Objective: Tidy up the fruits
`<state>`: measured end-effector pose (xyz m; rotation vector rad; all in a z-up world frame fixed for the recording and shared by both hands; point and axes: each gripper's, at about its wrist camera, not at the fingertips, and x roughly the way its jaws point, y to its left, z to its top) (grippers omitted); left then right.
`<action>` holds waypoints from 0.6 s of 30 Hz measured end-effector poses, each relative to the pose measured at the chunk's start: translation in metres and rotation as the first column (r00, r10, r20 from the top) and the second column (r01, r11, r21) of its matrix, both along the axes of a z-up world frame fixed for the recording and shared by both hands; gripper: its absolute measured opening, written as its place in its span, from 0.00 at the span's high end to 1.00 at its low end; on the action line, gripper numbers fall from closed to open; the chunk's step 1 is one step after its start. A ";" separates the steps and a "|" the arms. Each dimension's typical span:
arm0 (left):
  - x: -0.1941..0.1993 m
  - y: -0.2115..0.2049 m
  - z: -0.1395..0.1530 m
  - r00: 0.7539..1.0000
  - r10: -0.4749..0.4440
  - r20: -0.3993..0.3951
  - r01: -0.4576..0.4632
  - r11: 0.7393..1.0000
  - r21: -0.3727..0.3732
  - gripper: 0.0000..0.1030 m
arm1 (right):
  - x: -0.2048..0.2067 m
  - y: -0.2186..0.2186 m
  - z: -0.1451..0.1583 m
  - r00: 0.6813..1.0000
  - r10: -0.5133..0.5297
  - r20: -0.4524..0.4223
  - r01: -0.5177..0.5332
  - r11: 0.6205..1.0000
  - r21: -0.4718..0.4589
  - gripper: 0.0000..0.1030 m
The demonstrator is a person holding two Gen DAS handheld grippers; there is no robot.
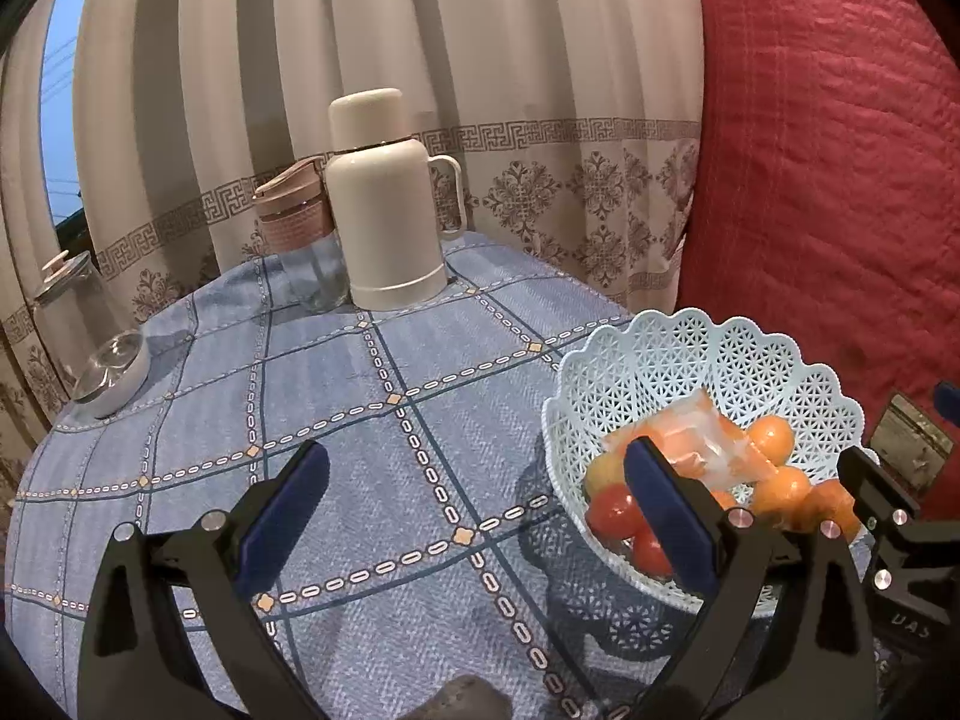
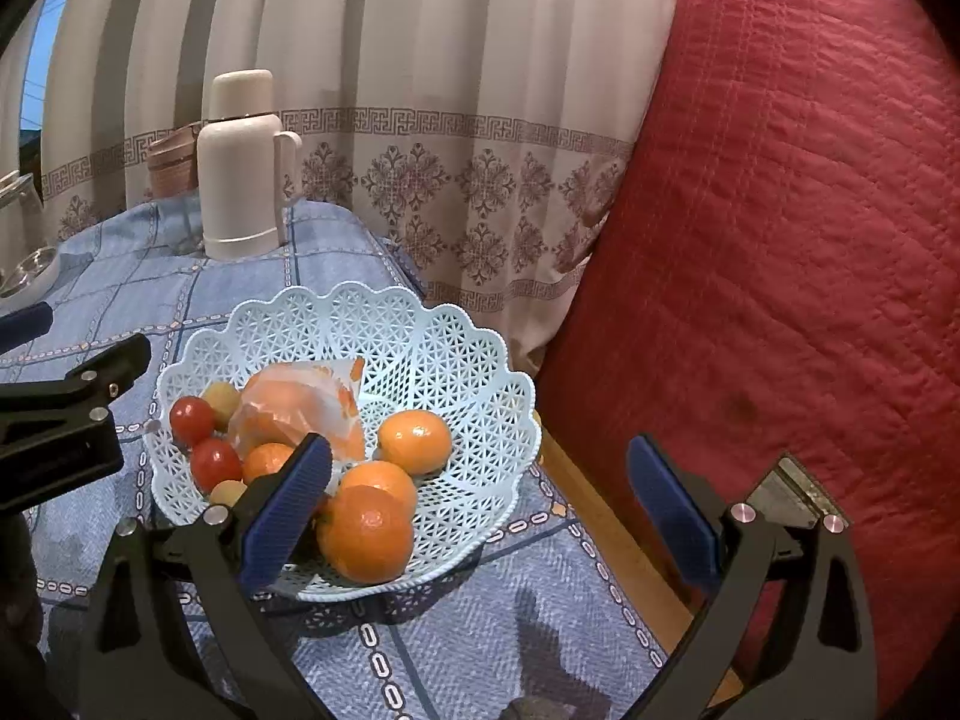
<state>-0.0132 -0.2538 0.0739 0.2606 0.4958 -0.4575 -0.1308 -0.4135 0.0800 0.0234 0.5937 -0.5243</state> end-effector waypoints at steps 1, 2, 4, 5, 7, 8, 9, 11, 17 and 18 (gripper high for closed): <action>0.000 0.000 0.000 1.000 0.000 -0.002 0.000 1.000 0.001 0.05 | 0.000 0.000 0.000 1.000 0.001 -0.001 -0.001 1.000 0.001 0.03; 0.000 -0.001 -0.001 1.000 0.000 -0.005 0.000 1.000 0.002 0.05 | 0.001 0.001 -0.001 1.000 0.002 -0.002 -0.002 1.000 0.001 0.03; 0.001 -0.001 -0.001 1.000 0.000 -0.007 0.000 1.000 0.004 0.05 | 0.001 0.001 -0.001 1.000 0.002 -0.004 -0.002 1.000 0.000 0.03; 0.001 -0.001 -0.002 1.000 0.001 -0.008 -0.001 1.000 0.005 0.05 | 0.001 0.001 -0.001 1.000 0.002 -0.003 -0.002 1.000 0.001 0.03; 0.002 -0.001 -0.002 1.000 0.002 -0.009 -0.002 1.000 0.006 0.05 | 0.002 0.001 -0.001 1.000 0.000 -0.001 0.000 1.000 0.004 0.03; 0.002 -0.001 -0.002 1.000 0.002 -0.009 -0.001 1.000 0.006 0.05 | 0.001 0.001 -0.001 1.000 0.001 -0.002 -0.001 1.000 0.003 0.03; 0.001 -0.001 -0.002 1.000 0.001 -0.008 -0.001 1.000 0.006 0.05 | 0.001 0.001 -0.001 1.000 0.002 -0.002 -0.002 1.000 0.002 0.03; 0.002 -0.002 -0.002 1.000 -0.001 -0.007 0.001 1.000 0.005 0.05 | 0.001 0.001 -0.001 1.000 0.001 -0.002 -0.001 1.000 0.003 0.03; 0.000 -0.003 -0.003 1.000 -0.011 -0.006 0.011 1.000 0.010 0.05 | 0.002 0.002 -0.003 1.000 0.005 -0.007 -0.005 1.000 0.006 0.03; 0.000 -0.003 -0.003 1.000 -0.011 -0.005 0.011 1.000 0.012 0.05 | 0.002 0.002 -0.003 1.000 0.006 -0.008 -0.006 1.000 0.008 0.03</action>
